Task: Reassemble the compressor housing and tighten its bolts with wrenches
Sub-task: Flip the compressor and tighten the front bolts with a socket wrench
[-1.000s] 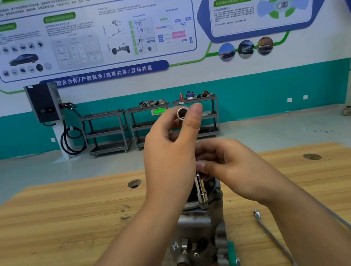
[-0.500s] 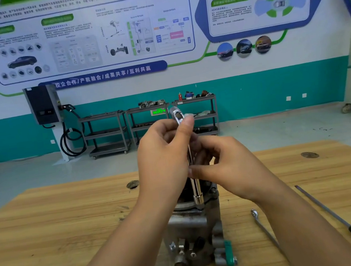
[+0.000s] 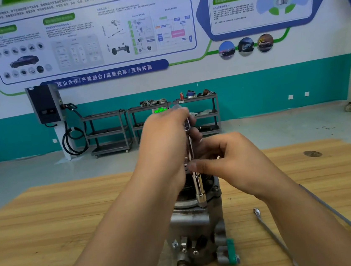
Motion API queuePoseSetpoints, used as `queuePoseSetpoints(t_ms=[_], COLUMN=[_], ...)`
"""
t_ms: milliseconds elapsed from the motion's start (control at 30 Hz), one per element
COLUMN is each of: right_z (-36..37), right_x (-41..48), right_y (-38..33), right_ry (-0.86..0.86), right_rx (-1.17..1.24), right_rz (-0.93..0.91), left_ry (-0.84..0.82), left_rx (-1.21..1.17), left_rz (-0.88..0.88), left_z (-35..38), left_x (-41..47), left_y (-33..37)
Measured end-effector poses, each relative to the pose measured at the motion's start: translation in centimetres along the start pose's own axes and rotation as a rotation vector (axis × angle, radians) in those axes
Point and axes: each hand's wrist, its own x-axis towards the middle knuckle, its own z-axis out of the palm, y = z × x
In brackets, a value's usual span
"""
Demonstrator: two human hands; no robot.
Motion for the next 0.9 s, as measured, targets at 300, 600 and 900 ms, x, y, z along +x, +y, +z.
queuePoseSetpoints(t_ms=[300,600,900], right_z=[-1.4,-2.7,-2.0], right_x=[-0.2,-0.3,-0.2], right_y=[0.6,0.7,0.7], right_ry=[-0.007,0.129,0.061], right_rx=[0.049,0.009,-0.017], right_rz=[-0.012,-0.038,0.0], left_ry=[0.096,-0.521,-0.647], left_rx=[0.29,-0.021,-0.042], left_rz=[0.132,-0.186,-0.322], left_z=[1.4,-1.4,-6.0], left_x=[0.9,3.1,5.4], left_y=[-1.1,-0.6,0.4])
